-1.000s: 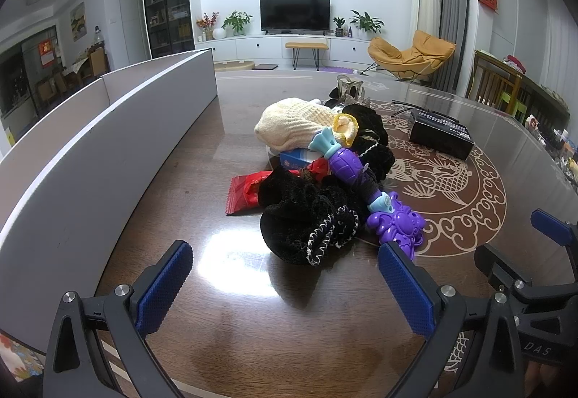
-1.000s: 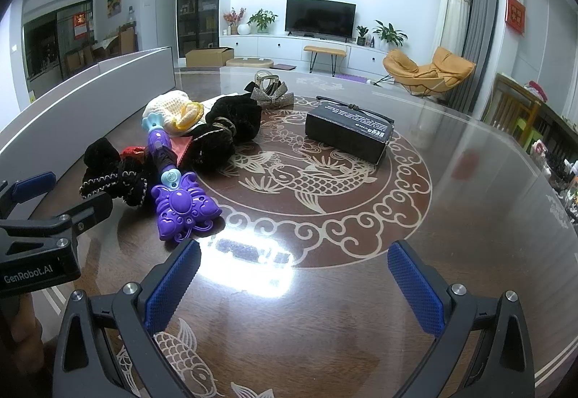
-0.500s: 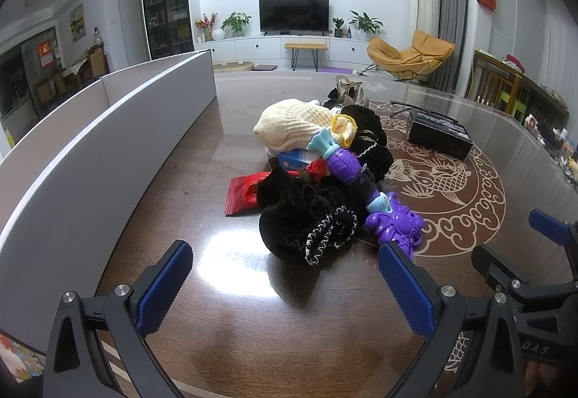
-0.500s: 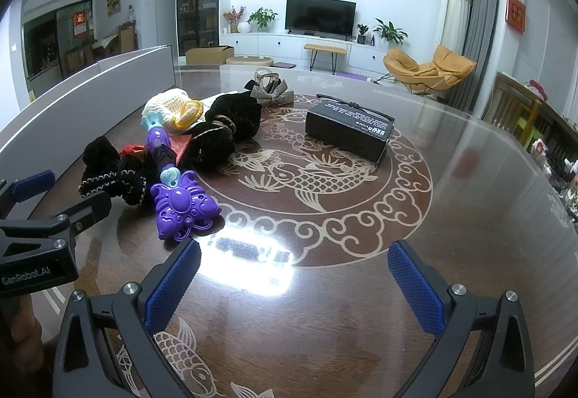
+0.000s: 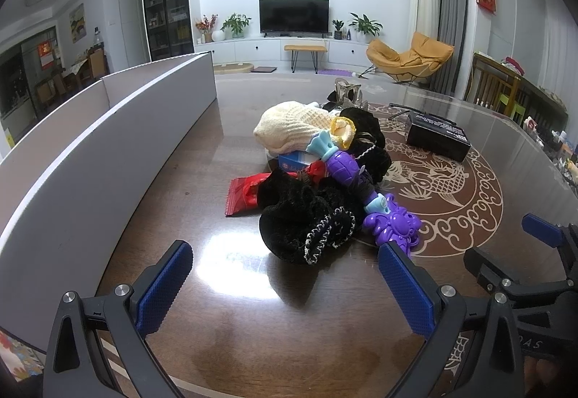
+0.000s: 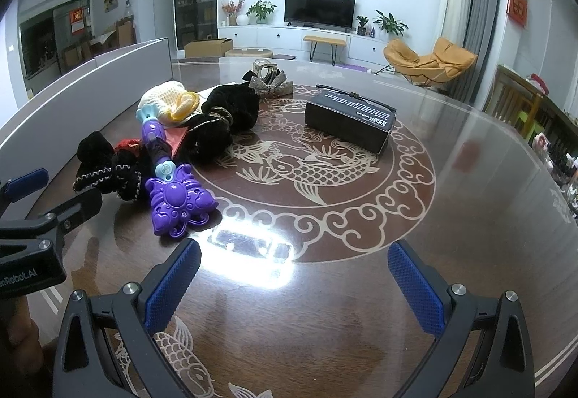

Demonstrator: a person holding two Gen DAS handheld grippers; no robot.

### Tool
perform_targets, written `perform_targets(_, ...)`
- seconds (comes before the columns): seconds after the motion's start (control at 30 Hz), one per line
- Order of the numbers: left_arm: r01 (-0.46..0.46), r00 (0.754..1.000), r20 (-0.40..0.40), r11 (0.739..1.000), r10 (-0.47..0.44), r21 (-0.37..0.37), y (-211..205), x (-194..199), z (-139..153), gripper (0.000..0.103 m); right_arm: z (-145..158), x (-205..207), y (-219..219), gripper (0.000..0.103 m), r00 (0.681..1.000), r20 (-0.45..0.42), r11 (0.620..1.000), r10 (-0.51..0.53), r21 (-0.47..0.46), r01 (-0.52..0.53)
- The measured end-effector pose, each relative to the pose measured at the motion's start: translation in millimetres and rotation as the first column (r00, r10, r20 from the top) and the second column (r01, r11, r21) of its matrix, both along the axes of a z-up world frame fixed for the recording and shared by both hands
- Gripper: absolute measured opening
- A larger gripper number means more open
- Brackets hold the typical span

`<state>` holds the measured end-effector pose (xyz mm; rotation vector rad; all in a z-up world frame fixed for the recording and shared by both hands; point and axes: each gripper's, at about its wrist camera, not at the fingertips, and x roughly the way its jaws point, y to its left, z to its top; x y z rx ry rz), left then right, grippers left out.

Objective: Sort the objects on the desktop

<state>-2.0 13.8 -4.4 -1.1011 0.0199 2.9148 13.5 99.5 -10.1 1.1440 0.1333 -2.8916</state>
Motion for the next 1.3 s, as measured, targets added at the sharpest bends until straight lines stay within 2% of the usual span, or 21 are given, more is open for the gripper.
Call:
perform_targets(0.43,0.032,0.999,-0.02,0.998,-0.031,0.048,-2,3,6,0.103,-7,-9,1,0.103,0.999,0.054,1.0,0.002,0.0,-0.002)
perform_targets(1.07,0.038,0.998,-0.044,0.996,-0.035,0.077,-6,7,12,0.103,-10,-11,-2,0.103,0.998,0.064,1.0,0.008,0.011,-0.009)
perform_targets(1.17,0.038,0.999,-0.037,0.997,-0.036,0.07,-6,6,11,0.103,-10,-11,-3,0.103,0.998,0.067,1.0,0.011,0.01,-0.011)
perform_targets(1.3,-0.008,1.0,0.03,0.999,0.007,0.049,-19,1,3,0.103,-11,-13,-2,0.103,0.997,0.077,1.0,0.01,0.009,-0.011)
